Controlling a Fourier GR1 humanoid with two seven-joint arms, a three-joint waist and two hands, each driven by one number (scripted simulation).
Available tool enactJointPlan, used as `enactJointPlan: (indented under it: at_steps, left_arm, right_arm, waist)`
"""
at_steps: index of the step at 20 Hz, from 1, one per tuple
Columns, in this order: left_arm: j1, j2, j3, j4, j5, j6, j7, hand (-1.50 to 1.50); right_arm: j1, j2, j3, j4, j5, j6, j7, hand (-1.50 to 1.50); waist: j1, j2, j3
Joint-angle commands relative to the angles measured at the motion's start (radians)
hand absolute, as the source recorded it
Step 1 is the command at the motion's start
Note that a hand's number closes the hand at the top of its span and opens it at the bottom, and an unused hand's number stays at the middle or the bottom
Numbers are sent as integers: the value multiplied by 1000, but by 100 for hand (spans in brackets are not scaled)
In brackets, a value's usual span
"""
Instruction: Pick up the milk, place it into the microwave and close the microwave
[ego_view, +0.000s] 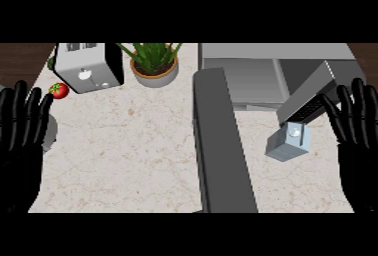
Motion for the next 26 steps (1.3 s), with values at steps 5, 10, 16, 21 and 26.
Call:
enactJointPlan:
  at_steps: [5, 10, 16, 21, 26]
  left_arm:
    - [21, -80, -194, -26, -215, 126, -30, -150]
    - [187, -81, -264, -86, -78, 277, -4, -150]
    - [406, -82, -387, -156, -116, 281, -131, -150]
    - [550, -58, -378, -198, -50, 225, -235, -150]
    - [716, 10, -364, -261, 27, 163, -323, -150]
  right_arm:
    - [4, -51, -89, -102, -25, 2, 95, -150]
    - [131, -64, -68, -221, -96, 85, 99, -150]
    - [139, -29, -12, -281, -30, 56, 166, -150]
    - [285, -21, -17, -353, -8, 98, 126, -150]
    - [286, 22, 24, -300, 117, 55, 66, -150]
  waist:
    - [-1, -8, 17]
    - [0, -10, 17]
    - [7, -8, 17]
    - [5, -9, 17]
    - [11, -9, 17]
